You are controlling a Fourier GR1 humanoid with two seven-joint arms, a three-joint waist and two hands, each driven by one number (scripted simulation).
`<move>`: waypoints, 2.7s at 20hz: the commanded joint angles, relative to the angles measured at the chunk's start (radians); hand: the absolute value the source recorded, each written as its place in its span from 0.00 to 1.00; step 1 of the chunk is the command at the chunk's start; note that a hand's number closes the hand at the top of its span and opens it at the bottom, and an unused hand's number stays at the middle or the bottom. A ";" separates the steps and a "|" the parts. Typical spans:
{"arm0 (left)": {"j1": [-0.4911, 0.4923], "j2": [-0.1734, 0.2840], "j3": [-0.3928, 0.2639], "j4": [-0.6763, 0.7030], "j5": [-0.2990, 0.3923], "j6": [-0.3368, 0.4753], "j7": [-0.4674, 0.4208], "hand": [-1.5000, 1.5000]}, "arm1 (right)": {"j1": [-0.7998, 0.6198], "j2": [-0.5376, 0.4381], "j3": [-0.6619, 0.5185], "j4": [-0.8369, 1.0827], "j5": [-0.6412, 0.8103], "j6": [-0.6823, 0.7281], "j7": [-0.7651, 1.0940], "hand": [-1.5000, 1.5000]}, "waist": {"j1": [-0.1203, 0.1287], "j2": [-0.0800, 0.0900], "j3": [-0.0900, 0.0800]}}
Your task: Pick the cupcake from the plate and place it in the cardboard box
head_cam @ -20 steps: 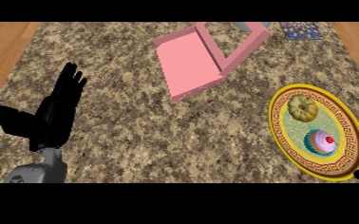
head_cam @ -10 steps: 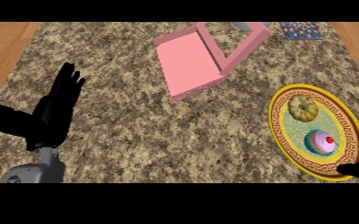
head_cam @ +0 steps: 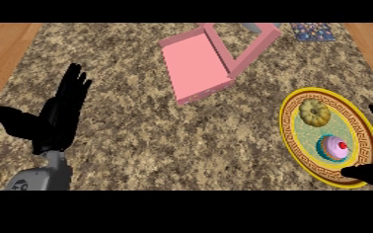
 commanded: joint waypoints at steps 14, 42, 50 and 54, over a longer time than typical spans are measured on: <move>0.116 -0.073 -0.046 -0.101 -0.057 0.004 -0.011 0.50 | -0.017 0.077 0.013 0.052 0.089 0.020 -0.043 0.00 | 0.002 -0.001 0.000; -0.028 -0.028 -0.002 -0.010 -0.023 -0.079 0.024 0.50 | -0.180 0.229 0.430 -0.011 0.562 -0.139 -0.110 1.00 | 0.109 0.015 -0.010; -0.097 -0.057 -0.091 -0.013 -0.023 -0.124 0.045 0.50 | -0.474 0.408 0.749 0.108 0.784 -0.062 0.049 1.00 | 0.271 0.029 -0.017; -0.109 -0.066 -0.107 0.012 -0.028 -0.128 0.050 0.50 | -0.645 0.417 0.866 0.198 0.812 -0.031 0.164 1.00 | 0.277 0.030 -0.013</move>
